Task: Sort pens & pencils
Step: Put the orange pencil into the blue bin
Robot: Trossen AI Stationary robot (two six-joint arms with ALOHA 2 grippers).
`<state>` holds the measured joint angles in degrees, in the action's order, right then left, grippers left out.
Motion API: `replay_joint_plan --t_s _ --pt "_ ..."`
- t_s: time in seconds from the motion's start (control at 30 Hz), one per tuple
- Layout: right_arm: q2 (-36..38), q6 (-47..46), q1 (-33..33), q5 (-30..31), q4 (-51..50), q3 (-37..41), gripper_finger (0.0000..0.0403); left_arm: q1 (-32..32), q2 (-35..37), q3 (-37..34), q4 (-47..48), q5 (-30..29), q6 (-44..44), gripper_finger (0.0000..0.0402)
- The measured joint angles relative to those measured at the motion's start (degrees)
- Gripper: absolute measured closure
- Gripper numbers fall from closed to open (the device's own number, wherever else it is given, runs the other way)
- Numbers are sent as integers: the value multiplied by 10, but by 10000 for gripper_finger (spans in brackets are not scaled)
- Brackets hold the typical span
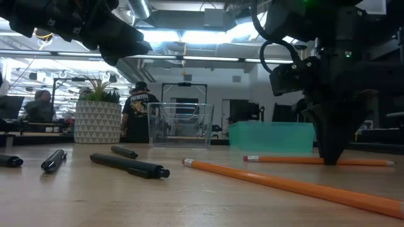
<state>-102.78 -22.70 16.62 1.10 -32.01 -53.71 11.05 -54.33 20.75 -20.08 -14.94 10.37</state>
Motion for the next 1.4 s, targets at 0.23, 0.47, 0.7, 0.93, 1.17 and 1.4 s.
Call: replay_joint_plan --t_s 0.23,0.47,0.7,0.93,1.17,1.4 --pt "-2 5 0 2 -10 -20 387 0 0 0 0 0 0 211" --pt "39 4 -3 30 -20 -20 400 0 0 0 0 0 0 211" --pt "59 5 -13 29 -26 -22 401 0 0 0 0 0 0 211" --pt "60 -29 -34 87 -64 -23 379 0 0 0 -2 0 2 211" --pt "82 -81 -71 152 -141 -9 327 0 -15 0 -2 -21 30 211" --pt "134 -56 -115 141 -71 73 328 0 -36 0 -2 -21 31 211"
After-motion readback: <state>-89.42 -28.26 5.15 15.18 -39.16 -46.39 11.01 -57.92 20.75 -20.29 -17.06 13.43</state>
